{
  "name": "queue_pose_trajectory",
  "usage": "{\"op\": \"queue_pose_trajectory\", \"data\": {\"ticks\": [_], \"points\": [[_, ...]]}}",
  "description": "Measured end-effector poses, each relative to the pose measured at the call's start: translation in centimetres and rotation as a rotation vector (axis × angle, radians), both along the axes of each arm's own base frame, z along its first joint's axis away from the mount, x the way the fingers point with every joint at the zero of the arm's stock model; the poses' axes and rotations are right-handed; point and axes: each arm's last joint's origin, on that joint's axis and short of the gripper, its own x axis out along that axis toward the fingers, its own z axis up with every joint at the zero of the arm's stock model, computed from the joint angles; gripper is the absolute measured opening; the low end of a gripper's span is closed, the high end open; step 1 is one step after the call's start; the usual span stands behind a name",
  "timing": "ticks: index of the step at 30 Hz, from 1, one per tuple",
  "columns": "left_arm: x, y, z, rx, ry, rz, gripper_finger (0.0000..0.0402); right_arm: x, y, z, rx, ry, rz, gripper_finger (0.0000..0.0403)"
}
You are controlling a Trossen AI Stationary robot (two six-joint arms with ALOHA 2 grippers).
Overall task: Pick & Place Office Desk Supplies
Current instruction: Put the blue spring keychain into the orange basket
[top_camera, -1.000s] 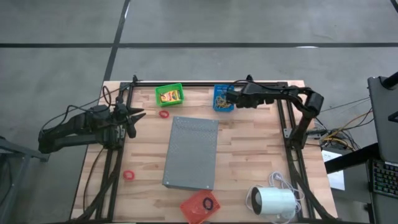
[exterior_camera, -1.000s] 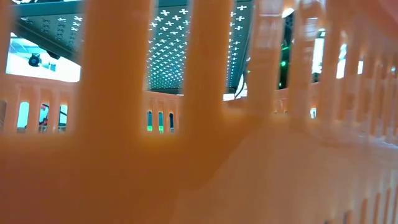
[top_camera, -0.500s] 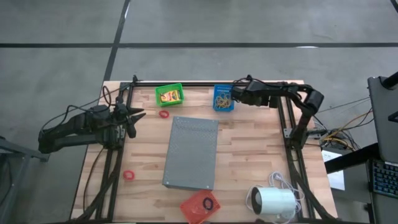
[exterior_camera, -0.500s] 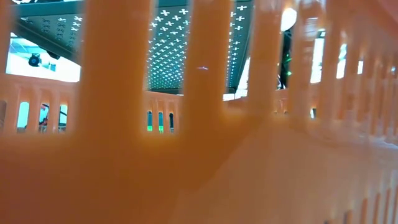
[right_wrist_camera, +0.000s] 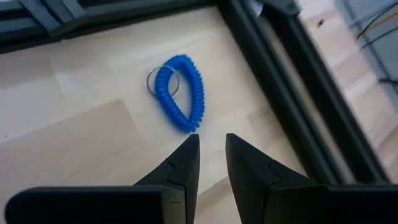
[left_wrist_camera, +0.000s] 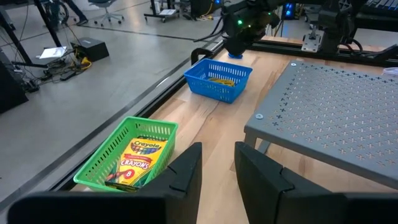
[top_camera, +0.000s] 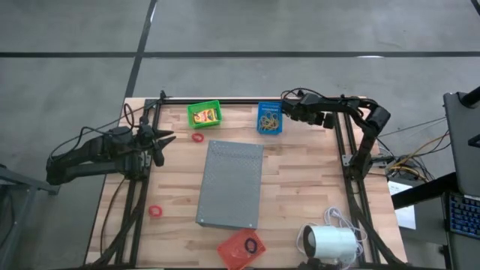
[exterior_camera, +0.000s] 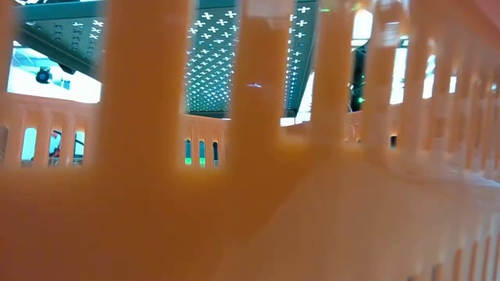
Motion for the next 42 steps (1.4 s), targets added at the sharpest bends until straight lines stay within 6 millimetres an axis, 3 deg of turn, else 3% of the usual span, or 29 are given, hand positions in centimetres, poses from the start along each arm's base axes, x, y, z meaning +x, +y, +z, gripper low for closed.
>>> {"op": "queue_pose_trajectory", "data": {"ticks": [12, 25, 42], "points": [[0.0, 0.0, 0.0, 0.000, 0.000, 0.000, 0.0098, -0.3, -1.9, -0.3, 0.001, -0.062, 0.052, 0.0075], [0.0, 0.0, 0.0, 0.000, 0.000, 0.000, 0.0098, -2.1, -2.2, -2.2, 0.009, -0.074, 0.020, 0.0075], [0.0, 0.0, 0.0, 0.000, 0.000, 0.000, 0.0098, -2.0, -2.3, -2.9, 0.034, -0.095, 0.109, 0.0075]]}}
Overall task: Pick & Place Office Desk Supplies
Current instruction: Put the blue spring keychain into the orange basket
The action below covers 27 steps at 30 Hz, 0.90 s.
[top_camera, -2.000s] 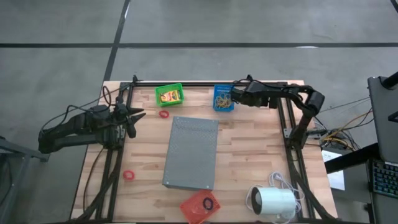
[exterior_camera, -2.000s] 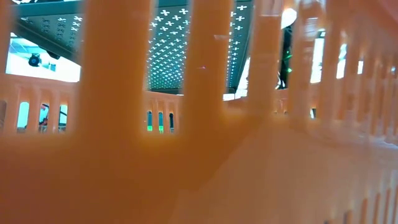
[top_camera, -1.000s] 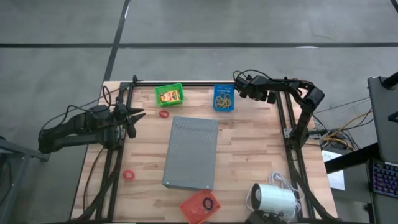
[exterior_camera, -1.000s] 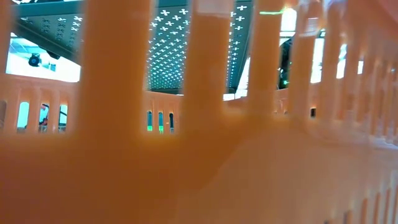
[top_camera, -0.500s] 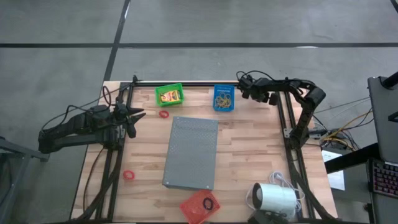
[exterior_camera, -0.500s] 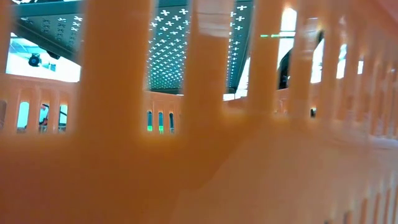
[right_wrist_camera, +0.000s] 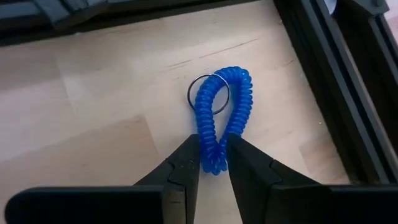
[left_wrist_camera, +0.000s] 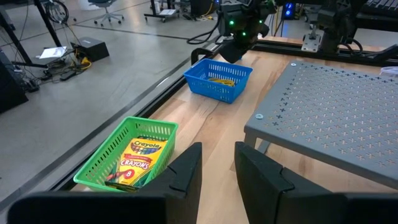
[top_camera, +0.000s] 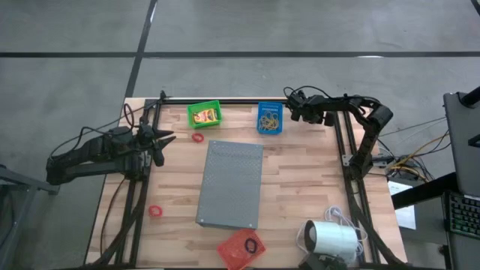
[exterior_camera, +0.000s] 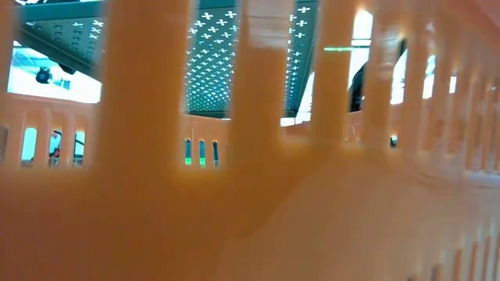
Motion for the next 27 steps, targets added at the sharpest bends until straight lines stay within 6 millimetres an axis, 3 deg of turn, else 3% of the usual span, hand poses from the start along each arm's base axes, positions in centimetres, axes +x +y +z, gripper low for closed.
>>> {"op": "queue_pose_trajectory", "data": {"ticks": [18, 27], "points": [[0.00, 0.00, -0.01, 0.000, 0.000, 0.000, 0.0098, 0.40, 0.29, -0.09, 0.035, -0.013, 0.050, 0.0074], [0.00, 0.00, 0.00, 0.000, 0.000, 0.000, 0.0098, 0.45, 0.28, -0.09, 0.060, -0.020, 0.077, 0.0050]]}}
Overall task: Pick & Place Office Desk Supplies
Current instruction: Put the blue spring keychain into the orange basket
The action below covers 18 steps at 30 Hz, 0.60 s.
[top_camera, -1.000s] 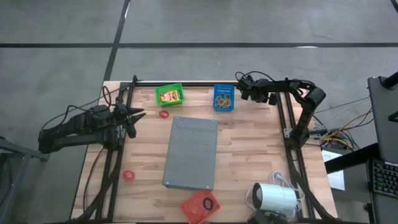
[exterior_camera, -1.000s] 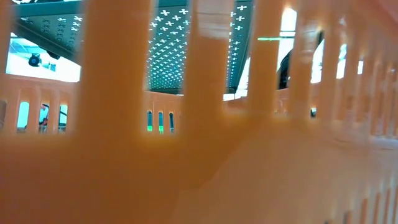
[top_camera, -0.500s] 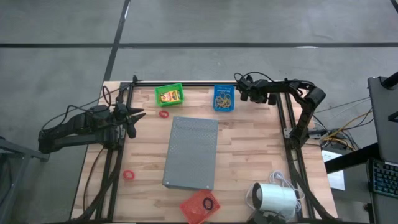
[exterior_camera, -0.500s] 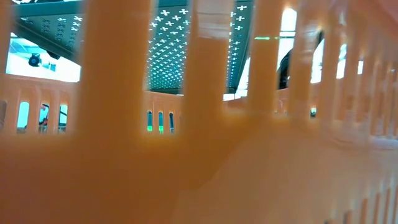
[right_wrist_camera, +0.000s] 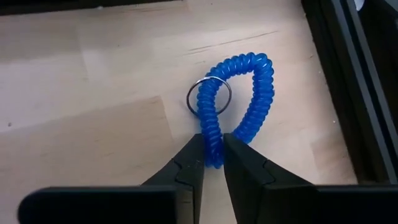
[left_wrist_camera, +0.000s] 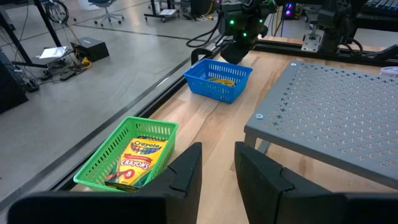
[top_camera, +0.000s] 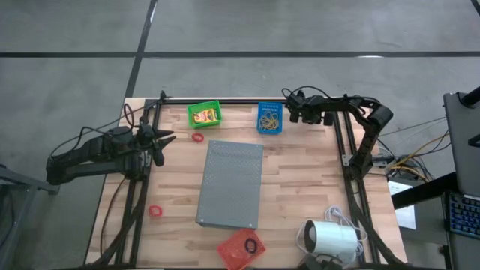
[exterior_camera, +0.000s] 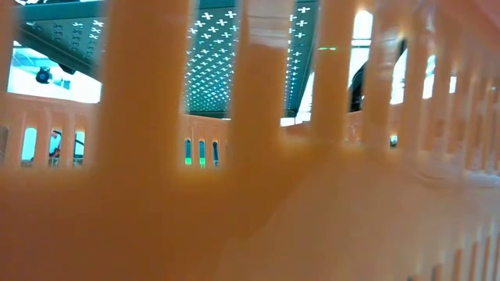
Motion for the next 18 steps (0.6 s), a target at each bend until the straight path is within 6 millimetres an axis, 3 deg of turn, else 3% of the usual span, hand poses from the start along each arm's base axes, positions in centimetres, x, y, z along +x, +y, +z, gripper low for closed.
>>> {"op": "queue_pose_trajectory", "data": {"ticks": [18], "points": [[0.00, 0.00, -0.01, 0.000, 0.000, 0.000, 0.0098, 0.04, 0.00, 0.02, 0.006, -0.001, 0.013, 0.0010]]}}
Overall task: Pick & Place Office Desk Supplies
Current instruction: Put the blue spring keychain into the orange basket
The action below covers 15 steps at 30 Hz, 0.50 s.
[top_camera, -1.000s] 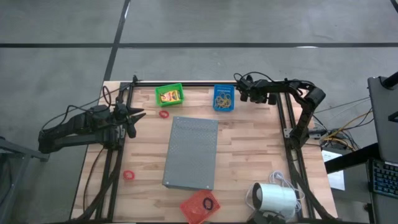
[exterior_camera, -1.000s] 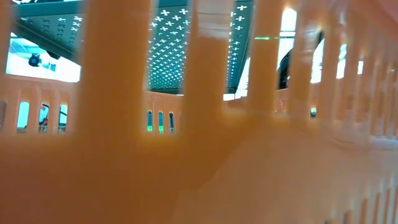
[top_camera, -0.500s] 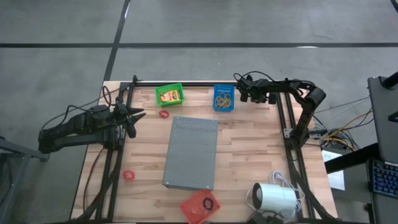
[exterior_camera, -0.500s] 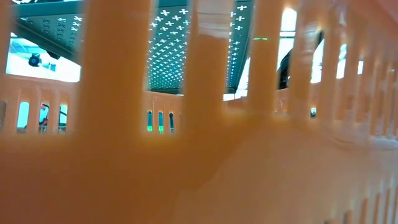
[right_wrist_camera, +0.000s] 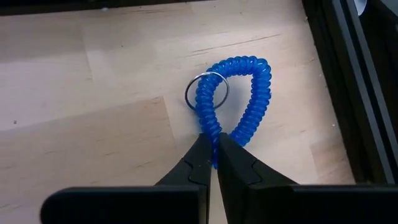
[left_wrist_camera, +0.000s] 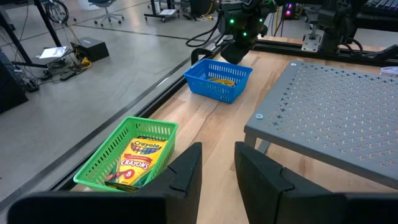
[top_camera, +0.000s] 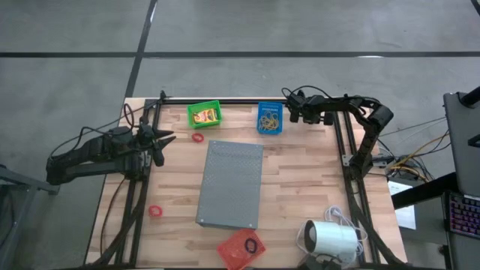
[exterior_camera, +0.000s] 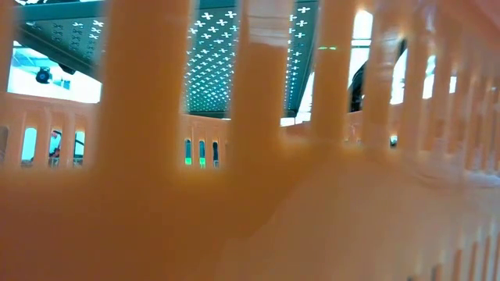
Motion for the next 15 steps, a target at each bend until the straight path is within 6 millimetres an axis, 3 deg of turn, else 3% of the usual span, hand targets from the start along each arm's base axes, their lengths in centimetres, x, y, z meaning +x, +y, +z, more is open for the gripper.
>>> {"op": "queue_pose_trajectory", "data": {"ticks": [15], "points": [[0.00, 0.00, 0.01, 0.000, 0.000, 0.000, 0.0098, 0.82, -0.21, 0.79, 0.020, -0.041, 0.032, 0.0008]]}}
